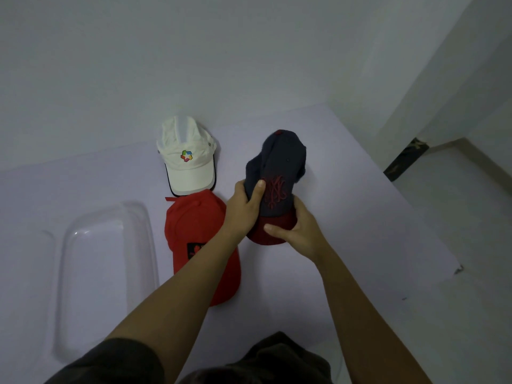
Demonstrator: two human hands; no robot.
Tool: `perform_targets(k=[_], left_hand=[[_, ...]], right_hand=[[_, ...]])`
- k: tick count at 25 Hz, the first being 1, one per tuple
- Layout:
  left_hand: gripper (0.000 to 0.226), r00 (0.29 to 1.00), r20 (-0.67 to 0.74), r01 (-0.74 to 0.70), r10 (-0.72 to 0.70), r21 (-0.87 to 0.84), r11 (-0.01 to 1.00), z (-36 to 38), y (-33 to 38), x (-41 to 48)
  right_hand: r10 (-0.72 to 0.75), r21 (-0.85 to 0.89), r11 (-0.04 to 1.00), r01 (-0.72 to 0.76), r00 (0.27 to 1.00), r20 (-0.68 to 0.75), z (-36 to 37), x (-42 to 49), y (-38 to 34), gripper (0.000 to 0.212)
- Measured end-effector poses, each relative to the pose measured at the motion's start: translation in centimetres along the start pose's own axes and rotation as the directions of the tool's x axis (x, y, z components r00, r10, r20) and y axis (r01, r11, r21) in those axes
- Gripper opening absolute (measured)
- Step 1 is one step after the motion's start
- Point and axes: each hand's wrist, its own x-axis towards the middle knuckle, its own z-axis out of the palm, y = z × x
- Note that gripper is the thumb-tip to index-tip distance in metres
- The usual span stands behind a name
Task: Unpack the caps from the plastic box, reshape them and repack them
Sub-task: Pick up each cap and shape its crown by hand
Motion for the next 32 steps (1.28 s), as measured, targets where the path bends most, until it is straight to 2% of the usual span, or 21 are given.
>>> perform_targets(k=[3, 6, 8, 10, 17, 20, 23, 25, 27, 29, 32], left_hand=[[0.058, 1.0, 0.021, 0.005, -0.004, -0.068, 0.998, 0.3, -0.5, -0.6], [0.063, 0.984, 0.09, 0.169, -0.156, -0.149, 0.974, 1.0, -2.8, -1.5], [0.061, 0.958, 0.164, 0.266, -0.236, -0.196, 0.944, 1.4, -4.4, -2.3], [0.057, 0.947, 0.219, 0.283, -0.234, -0.228, 0.931, 1.9, -5.5, -3.1], [0.077, 0.94, 0.275, 0.217, -0.2, -0.036, 0.975, 3.7, -9.6, -3.8], [0.069, 0.959, 0.228, 0.17, -0.167, 0.009, 0.985, 4.0, -10.1, -3.9], [0.051, 0.969, 0.122, 0.198, -0.215, 0.134, 0.971, 4.8, -10.6, -4.3], [0.06, 0.952, 0.099, 0.26, -0.289, 0.233, 0.937, 5.4, -11.1, -4.7], [0.072, 0.925, 0.118, 0.309, -0.361, 0.316, 0.897, 5.4, -11.5, -4.7], [0.076, 0.922, 0.172, 0.277, -0.346, 0.33, 0.902, 5.1, -11.8, -4.2], [0.073, 0.923, 0.28, 0.208, -0.264, 0.215, 0.954, 4.2, -11.8, -3.4]], right_hand=[[0.022, -0.025, 0.999, -0.024, 0.997, -0.073, 0.3, -0.9, 1.6, 0.086], [0.027, -0.065, 0.997, -0.036, 0.99, -0.137, -0.5, -1.4, 4.1, 0.102], [0.039, -0.096, 0.994, -0.053, 0.989, -0.139, -0.7, -2.2, 5.7, 0.101], [0.066, -0.104, 0.991, -0.081, 0.989, -0.132, -0.5, -3.0, 7.4, 0.097], [0.1, -0.301, 0.942, -0.146, 0.981, -0.164, 0.2, -3.7, 11.4, 0.105], [0.122, -0.317, 0.933, -0.171, 0.978, -0.169, 0.1, -3.8, 11.9, 0.109], [0.208, -0.225, 0.946, -0.235, 0.969, -0.136, -0.5, -4.0, 11.9, 0.102], [0.221, -0.15, 0.96, -0.238, 0.968, -0.121, -1.1, -4.0, 11.9, 0.09], [0.225, -0.124, 0.963, -0.239, 0.967, -0.117, -1.6, -3.9, 11.8, 0.092], [0.239, -0.106, 0.962, -0.25, 0.965, -0.107, -1.7, -3.7, 11.7, 0.091], [0.261, -0.07, 0.962, -0.265, 0.963, -0.065, -1.6, -3.6, 11.4, 0.087]])
